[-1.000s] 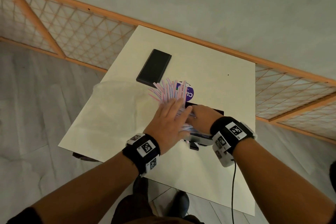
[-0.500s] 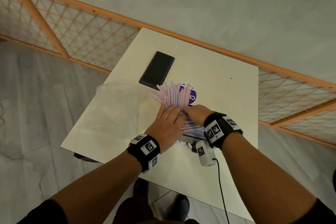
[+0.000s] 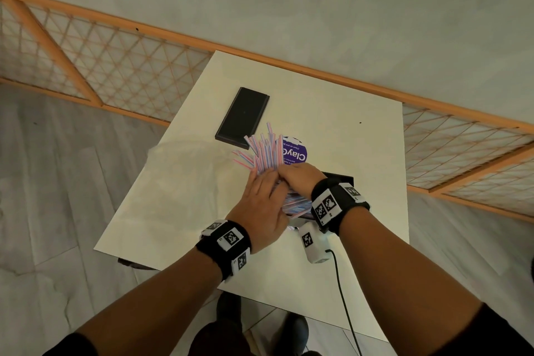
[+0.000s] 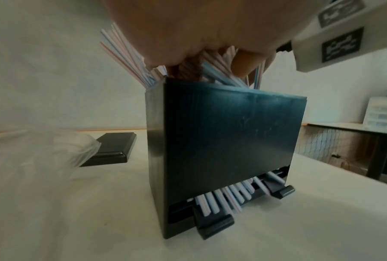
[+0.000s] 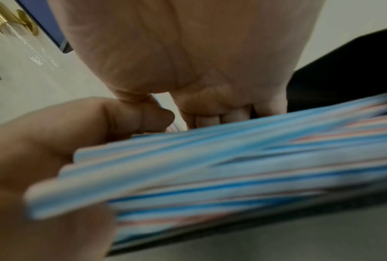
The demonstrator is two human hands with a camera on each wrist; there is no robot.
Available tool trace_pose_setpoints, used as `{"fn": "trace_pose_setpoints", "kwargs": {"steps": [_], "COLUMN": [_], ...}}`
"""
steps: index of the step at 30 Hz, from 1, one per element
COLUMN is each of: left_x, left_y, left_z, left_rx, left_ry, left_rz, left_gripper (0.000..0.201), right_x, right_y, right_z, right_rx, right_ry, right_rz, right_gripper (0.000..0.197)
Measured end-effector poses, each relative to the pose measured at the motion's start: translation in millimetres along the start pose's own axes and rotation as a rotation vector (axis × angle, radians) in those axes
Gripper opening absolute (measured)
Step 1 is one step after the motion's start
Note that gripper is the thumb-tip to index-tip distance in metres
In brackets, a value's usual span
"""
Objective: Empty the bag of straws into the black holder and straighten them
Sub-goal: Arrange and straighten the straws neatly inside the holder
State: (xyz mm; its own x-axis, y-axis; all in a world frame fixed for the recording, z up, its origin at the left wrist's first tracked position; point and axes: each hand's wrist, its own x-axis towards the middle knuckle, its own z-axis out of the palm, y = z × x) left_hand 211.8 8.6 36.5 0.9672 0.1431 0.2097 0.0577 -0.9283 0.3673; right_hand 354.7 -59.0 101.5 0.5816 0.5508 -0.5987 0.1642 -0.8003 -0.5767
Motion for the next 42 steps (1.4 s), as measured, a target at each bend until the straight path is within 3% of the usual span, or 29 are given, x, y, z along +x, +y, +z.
{"fn": "trace_pose_setpoints", "kwargs": {"steps": [2, 8, 15, 17, 21, 24, 27, 31, 38, 42], "left_x": [1, -1, 2, 5, 11, 12, 9, 6, 9, 13], "left_y": [5, 10, 10, 13, 20, 17, 9, 4, -2, -6], "left_z": [-5, -7, 3, 5, 5, 8, 10, 6, -4, -6], "left_rx": [-0.044, 0.043, 0.135, 0.13, 0.108, 0.045, 0.002, 0.013, 0.081, 0.054], "left_ry": [-0.006, -0.047, -0.071, -0.05, 0.019, 0.071, 0.078, 0.068, 0.086, 0.062], "left_rz": [-0.027, -0.066, -0.106, -0.152, -0.224, -0.22, -0.165, -0.143, -0.109, -0.093], "left_gripper": [0.063, 0.091, 0.102, 0.097, 0.07, 0.053, 0.044, 0.039, 0.039, 0.041], "right_x": [-2, 5, 3, 4, 10, 14, 15, 21, 7, -13], "right_y": [-4, -4, -1, 0, 2, 1, 3, 9, 1, -3], "right_z": [-1, -3, -10, -11, -11, -11, -9, -2, -19, -48], "right_rx": [0.093, 0.063, 0.15, 0.198, 0.197, 0.038, -0.205, -0.127, -0.227, -0.229], "right_ry": [0.017, -0.04, -0.088, -0.092, -0.121, -0.142, -0.059, 0.108, 0.28, 0.358], "right_rz": [0.026, 0.009, 0.032, 0.036, 0.082, 0.047, -0.036, -0.08, -0.198, -0.247], "right_gripper": [0.028, 0.029, 0.027, 0.027, 0.052, 0.06, 0.053, 0.039, 0.021, 0.024]}}
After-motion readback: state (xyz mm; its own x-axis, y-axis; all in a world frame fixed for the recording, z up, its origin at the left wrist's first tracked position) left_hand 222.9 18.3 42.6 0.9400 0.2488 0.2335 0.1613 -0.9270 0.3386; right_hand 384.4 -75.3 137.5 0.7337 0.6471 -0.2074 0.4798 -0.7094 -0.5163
